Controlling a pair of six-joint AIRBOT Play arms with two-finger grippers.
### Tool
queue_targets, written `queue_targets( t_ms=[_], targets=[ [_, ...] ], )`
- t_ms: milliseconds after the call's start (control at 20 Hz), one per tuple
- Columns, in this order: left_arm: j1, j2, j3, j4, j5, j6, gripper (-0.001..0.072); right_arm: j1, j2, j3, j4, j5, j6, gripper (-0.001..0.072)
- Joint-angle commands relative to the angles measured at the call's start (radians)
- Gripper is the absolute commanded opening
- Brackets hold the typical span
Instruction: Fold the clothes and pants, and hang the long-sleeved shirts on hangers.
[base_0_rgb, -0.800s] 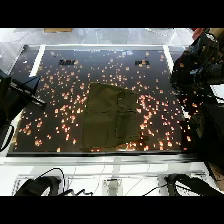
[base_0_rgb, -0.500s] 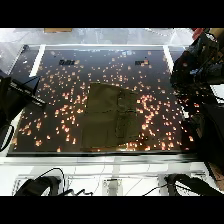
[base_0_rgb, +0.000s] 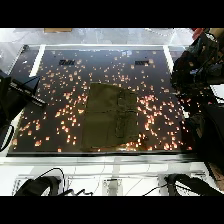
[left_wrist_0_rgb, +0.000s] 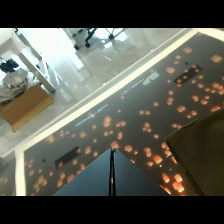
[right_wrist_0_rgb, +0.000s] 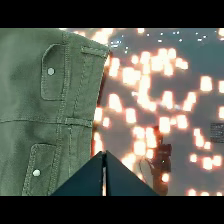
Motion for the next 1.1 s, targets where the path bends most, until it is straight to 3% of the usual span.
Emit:
queue_targets(
  t_ms=[0,200,350,500,600,750,850,900,950,1000,1050],
  targets=[
    [0.000,0.001,0.000,0.000,0.000,0.000,0.0014,0.001,0.000,0.000,0.001,-0.004,0.000,0.0044],
    [0.000,0.001,0.000,-0.004,0.000,0.000,0.0014,0.000,0.000,0.000,-0.047,-0.060,-0.010,0.0044],
    [0.000,0.002,0.000,-0.007,-0.002,0.000,0.0014,0.000,-0.001,-0.001,-0.163,0.011,-0.070,0.0044],
    [0.000,0.002,0.000,-0.015,-0.005,-0.004,0.0014,-0.031,0.000,-0.083,-0.229,0.131,-0.246,0.0043],
    [0.000,0.002,-0.005,-0.015,-0.007,-0.022,0.0014,-0.082,0.002,-0.210,-0.119,0.147,-0.318,0.0043],
    [0.000,-0.003,-0.014,-0.014,-0.074,-0.040,0.0015,-0.131,0.002,-0.486,0.214,0.146,-0.516,0.0043],
    [0.002,-0.029,-0.032,0.001,-0.171,-0.173,0.0015,-0.130,0.001,-0.666,0.359,0.078,-0.545,0.0048],
    [0.010,-0.048,-0.047,0.005,-0.216,-0.215,0.0014,-0.130,0.001,-0.745,0.407,0.009,-0.544,0.0123],
    [0.027,-0.074,-0.064,0.004,-0.255,-0.246,0.0014,-0.130,0.000,-0.808,0.444,-0.053,-0.543,0.0275],
    [0.050,-0.107,-0.084,0.004,-0.291,-0.290,0.0014,-0.130,0.000,-0.859,0.473,-0.107,-0.540,0.0367],
    [0.074,-0.146,-0.101,0.002,-0.330,-0.333,0.0014,-0.130,0.000,-0.903,0.490,-0.161,-0.524,0.0376]
  ],
)
